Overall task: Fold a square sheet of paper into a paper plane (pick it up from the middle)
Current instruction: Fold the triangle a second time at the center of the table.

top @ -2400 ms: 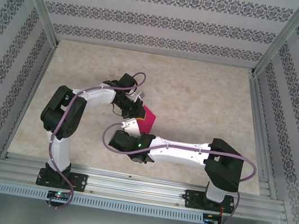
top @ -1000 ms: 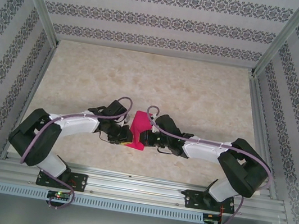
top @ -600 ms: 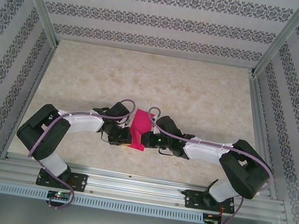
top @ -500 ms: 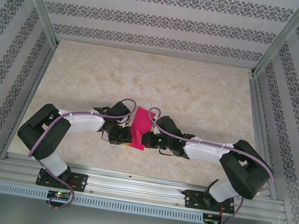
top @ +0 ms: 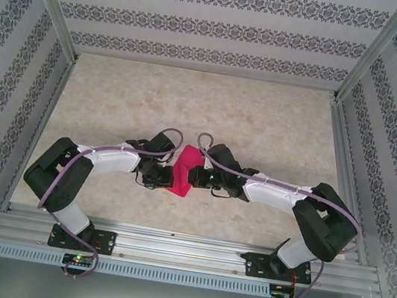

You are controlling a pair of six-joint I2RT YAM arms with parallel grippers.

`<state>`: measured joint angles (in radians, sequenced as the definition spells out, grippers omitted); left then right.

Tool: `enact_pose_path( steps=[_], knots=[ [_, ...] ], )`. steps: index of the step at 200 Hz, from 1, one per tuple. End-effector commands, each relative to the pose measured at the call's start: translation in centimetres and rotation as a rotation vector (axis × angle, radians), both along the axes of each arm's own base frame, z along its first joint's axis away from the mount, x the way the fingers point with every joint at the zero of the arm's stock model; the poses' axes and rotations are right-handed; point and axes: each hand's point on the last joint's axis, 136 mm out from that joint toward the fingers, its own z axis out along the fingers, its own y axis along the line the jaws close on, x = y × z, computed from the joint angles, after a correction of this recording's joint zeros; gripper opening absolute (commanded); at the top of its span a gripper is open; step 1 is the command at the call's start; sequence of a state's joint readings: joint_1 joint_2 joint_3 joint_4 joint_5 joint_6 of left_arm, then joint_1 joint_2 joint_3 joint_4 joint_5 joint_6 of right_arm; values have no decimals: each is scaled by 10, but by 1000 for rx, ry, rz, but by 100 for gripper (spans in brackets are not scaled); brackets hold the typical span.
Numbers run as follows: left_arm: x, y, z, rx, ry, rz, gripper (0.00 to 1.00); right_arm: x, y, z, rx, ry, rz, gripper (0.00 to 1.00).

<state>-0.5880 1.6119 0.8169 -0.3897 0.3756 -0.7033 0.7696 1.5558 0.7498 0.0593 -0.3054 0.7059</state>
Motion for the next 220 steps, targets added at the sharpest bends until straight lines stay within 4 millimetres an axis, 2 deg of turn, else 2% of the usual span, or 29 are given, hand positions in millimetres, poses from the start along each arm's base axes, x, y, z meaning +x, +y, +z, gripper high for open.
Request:
enact_pose_path(
  steps=[1,80,132,186,220],
  knots=[
    [0,6,-3,55,-6,-20,17,2,-4,-4,-37,17,34,10],
    [-2,4,-3,36,-3,-28,19,8,-9,-16,-130,41,50,11],
    [-1,1,-2,28,0,-36,19,14,-6,-20,-173,45,78,11],
    [-2,2,-3,32,2,-36,19,14,-14,-27,-242,49,78,11],
    [-2,1,-3,26,4,-37,19,14,-12,-29,-258,51,86,12]
  ],
)
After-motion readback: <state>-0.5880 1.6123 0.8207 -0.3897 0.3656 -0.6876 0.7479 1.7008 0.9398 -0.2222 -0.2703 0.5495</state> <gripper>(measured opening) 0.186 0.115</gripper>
